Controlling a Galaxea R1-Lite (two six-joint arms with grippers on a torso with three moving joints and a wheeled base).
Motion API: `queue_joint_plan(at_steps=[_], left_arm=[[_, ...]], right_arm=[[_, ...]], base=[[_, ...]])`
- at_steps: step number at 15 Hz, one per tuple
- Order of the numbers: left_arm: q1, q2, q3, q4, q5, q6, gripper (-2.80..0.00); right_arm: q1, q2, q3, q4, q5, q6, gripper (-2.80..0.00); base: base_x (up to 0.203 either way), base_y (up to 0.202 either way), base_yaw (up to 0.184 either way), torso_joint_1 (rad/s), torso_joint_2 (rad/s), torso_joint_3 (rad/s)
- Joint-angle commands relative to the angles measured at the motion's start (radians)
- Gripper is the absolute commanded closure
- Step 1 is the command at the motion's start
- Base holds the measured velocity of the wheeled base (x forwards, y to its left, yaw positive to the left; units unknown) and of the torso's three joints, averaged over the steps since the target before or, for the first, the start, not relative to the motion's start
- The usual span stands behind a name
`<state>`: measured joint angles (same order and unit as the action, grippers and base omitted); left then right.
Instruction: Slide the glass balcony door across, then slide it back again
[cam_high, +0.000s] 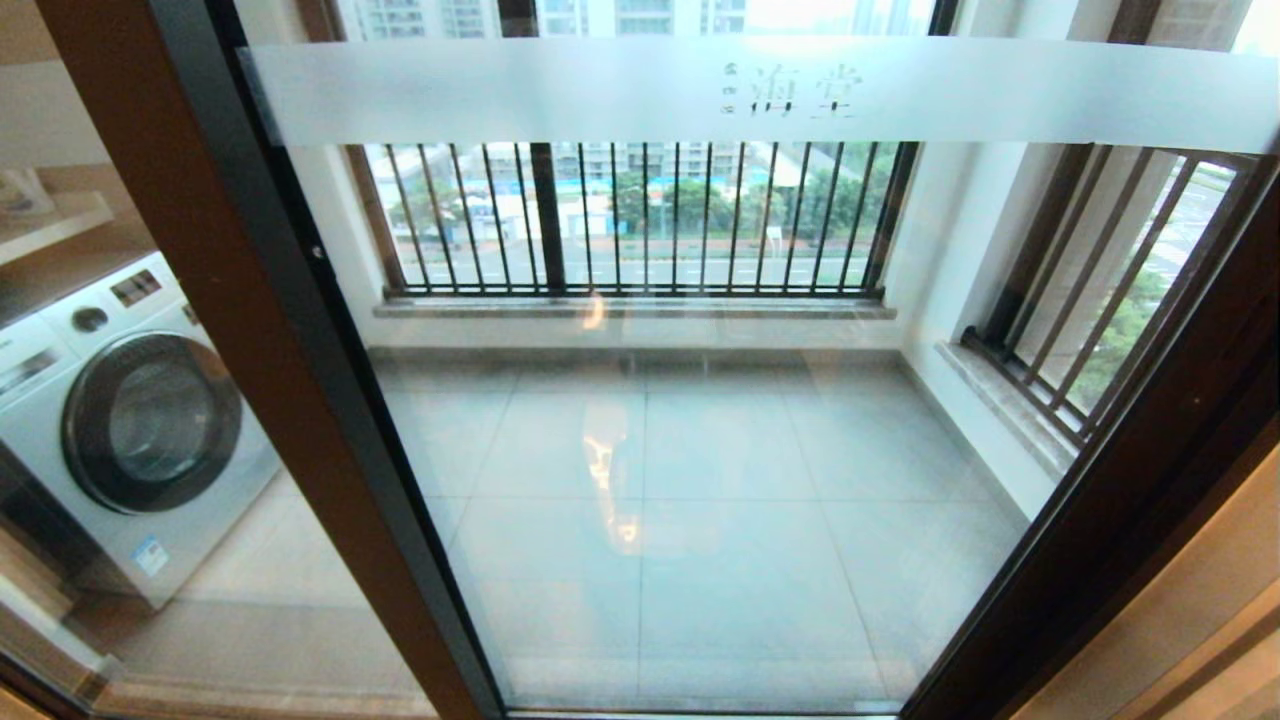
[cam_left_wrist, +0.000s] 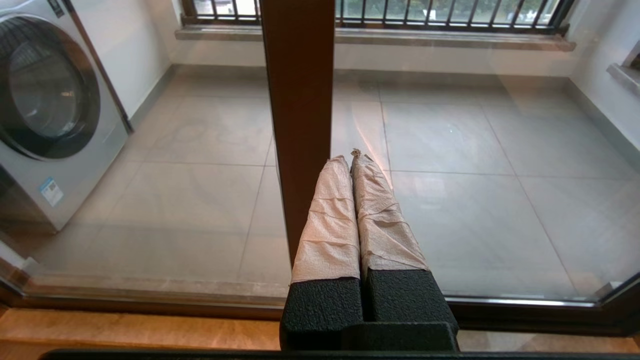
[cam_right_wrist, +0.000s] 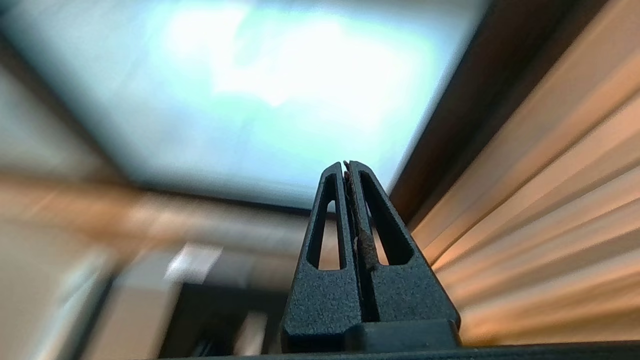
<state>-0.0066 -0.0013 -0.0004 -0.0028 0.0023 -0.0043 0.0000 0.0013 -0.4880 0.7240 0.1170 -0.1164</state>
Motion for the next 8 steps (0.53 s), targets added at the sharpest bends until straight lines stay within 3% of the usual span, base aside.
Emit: queue_joint_plan(at_steps=[1, 4, 7, 8], left_arm=[[0.0, 0.001, -0.001, 0.0, 0.001, 0.0, 0.0], [0.0, 0.001, 0.0, 0.0, 0.001, 0.0, 0.0], [0.0, 0.001, 0.0, 0.0, 0.001, 0.0, 0.0], [0.0, 0.001, 0.0, 0.0, 0.001, 0.0, 0.0]], right_arm=[[0.0, 0.0, 0.167, -0.329, -0.076, -0.009, 0.0], [0.0, 0.0, 0.437, -0.679, -0.12, -0.062, 0.0], [0.0, 0.0, 0.481, -0.749, -0.072, -0.089, 0.0], [0.0, 0.0, 0.481, -0.726, -0.073, -0.048, 0.0]], base=[[0.0, 0.0, 0.0, 0.0, 0.0, 0.0], [0.0, 0.0, 0.0, 0.0, 0.0, 0.0], [0.0, 0.0, 0.0, 0.0, 0.0, 0.0], [0.0, 0.0, 0.0, 0.0, 0.0, 0.0]])
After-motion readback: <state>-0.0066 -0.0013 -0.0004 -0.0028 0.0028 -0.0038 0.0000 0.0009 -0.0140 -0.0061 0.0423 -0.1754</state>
